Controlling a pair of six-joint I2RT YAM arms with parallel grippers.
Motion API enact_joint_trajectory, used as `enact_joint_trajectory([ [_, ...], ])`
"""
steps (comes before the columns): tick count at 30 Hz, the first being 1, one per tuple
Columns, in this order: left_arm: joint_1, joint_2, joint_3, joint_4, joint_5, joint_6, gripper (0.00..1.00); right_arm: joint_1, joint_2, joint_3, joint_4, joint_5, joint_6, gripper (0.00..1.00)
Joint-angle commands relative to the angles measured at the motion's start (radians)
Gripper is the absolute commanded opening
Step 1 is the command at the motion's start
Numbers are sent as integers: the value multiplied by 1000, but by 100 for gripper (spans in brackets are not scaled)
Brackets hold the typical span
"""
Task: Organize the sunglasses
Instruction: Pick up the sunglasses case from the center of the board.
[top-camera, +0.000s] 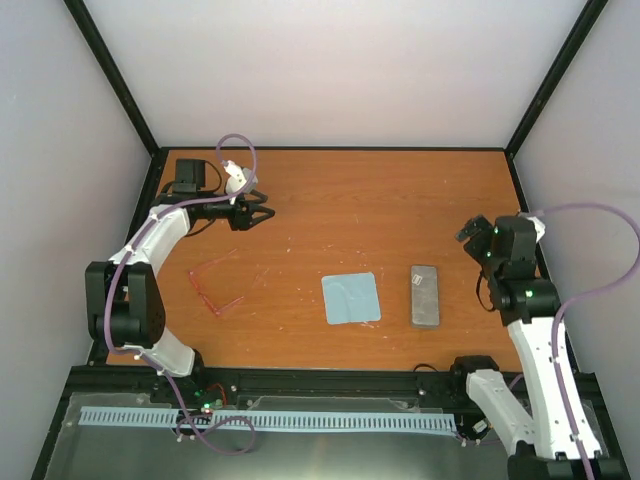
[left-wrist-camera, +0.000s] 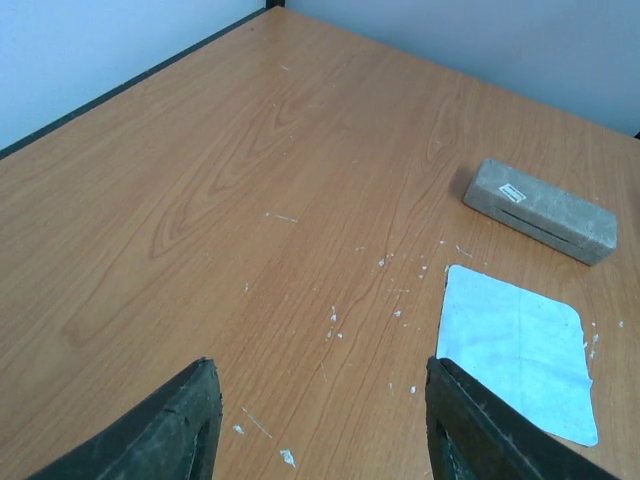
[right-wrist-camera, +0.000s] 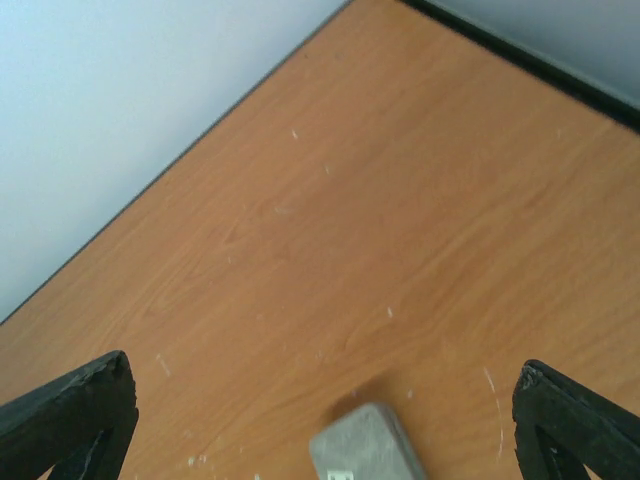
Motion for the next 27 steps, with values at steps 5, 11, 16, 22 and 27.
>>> enact_joint_trajectory([
  [5, -3, -51, -40, 84, 48, -3, 57, 0, -254, -244, 82, -273, 139, 98],
  [11, -4, -61, -76, 160, 64, -74, 57, 2, -180, -197, -116, -427, 103, 77],
  [16, -4, -62, -73, 198, 22, -98, 57, 10, 157, 1, -381, -410, -102, 78],
  [22, -4, -80, -94, 187, 20, -89, 58, 17, 398, 65, -414, -408, -231, 86],
  [27, -4, -108, -129, 204, 24, -112, 57, 28, 497, 58, -414, -404, -279, 87],
])
